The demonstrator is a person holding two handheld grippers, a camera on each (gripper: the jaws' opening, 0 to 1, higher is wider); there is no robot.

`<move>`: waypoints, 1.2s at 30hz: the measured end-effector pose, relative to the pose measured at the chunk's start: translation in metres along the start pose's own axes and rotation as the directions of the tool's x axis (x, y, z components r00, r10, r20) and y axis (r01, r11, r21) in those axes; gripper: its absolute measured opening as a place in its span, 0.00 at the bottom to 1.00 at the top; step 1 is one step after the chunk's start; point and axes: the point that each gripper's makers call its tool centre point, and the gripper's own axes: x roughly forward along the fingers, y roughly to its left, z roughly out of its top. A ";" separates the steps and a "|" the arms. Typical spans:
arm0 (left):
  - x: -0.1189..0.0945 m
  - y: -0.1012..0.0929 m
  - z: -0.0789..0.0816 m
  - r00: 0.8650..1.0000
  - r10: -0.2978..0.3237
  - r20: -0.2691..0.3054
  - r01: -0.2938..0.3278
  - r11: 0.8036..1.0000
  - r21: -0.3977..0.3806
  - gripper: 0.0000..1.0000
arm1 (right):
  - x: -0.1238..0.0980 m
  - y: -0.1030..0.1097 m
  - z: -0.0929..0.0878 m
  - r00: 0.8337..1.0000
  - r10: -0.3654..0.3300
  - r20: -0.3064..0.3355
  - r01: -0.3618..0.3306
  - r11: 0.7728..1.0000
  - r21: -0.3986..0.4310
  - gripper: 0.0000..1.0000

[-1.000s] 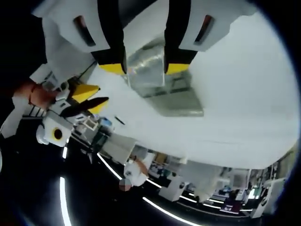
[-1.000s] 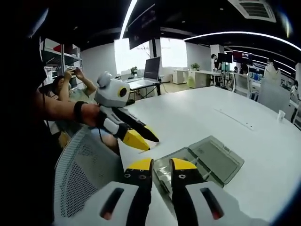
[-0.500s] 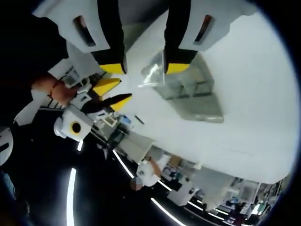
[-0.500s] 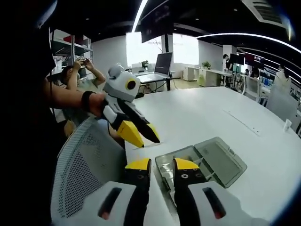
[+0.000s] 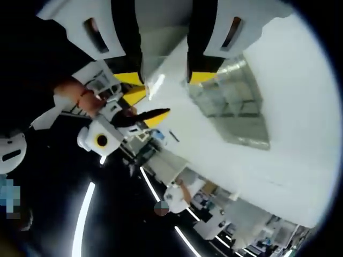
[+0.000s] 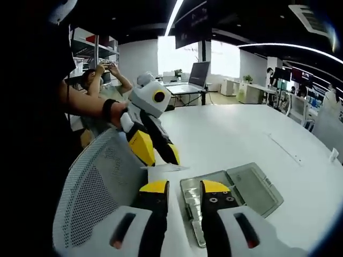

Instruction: Insert the divider into the dual guide fixture by aligning both edges with the guide slots and pushing it downward to the bottom, including one-sided entry, uneven engagement, binding, and posture correction.

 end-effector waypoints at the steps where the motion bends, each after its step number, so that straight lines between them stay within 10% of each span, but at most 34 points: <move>1: 0.000 -0.001 0.000 1.000 -0.003 0.002 0.003 1.000 -0.003 0.31 | 0.001 0.000 -0.001 1.000 0.004 -0.003 -0.004 1.000 -0.003 0.18; 36: 0.002 -0.023 -0.008 0.963 -0.264 -0.049 0.254 0.956 -0.148 0.31 | 0.000 0.025 0.012 0.979 0.198 -0.047 -0.203 0.948 -0.245 0.08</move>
